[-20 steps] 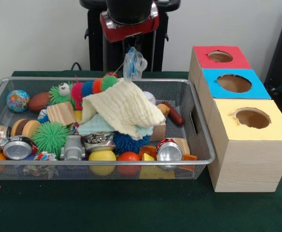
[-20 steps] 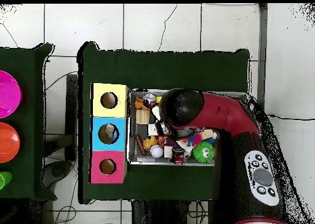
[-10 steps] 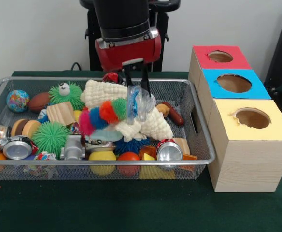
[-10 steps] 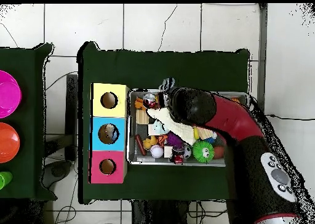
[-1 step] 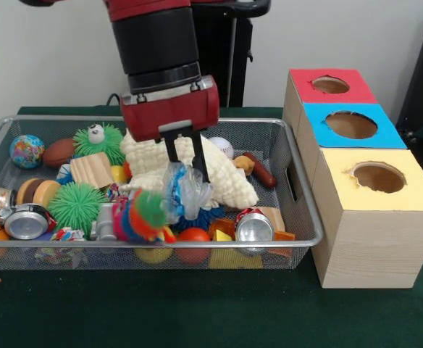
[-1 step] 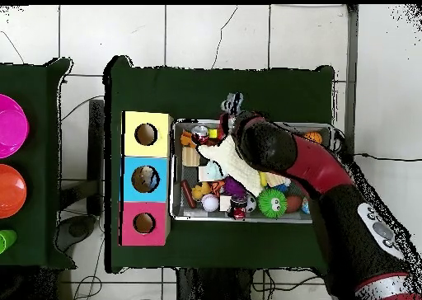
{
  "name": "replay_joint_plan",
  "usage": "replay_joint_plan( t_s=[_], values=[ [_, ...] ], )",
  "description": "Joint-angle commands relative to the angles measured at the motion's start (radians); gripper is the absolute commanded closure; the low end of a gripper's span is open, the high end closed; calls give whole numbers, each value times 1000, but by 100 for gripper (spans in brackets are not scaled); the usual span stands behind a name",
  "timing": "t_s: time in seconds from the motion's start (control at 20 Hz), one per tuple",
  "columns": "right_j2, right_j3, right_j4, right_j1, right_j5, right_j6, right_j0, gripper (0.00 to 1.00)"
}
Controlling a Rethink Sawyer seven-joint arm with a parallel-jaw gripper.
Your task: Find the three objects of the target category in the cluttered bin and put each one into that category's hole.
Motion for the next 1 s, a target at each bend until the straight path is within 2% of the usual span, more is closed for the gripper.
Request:
replay_joint_plan(
  t_s=[0.05,0.25,0.45,0.65,0.85,1.0],
  values=[
    [130,123,-54,57,-40,73,-36,100],
    [168,148,-44,50,-22,74,-67,100],
    [180,163,-25,34,60,63,-69,100],
    [264,221,18,-2,163,40,-119,100],
    [282,243,21,-22,209,45,-124,100],
    [287,259,41,-68,361,32,-120,100]
  ],
)
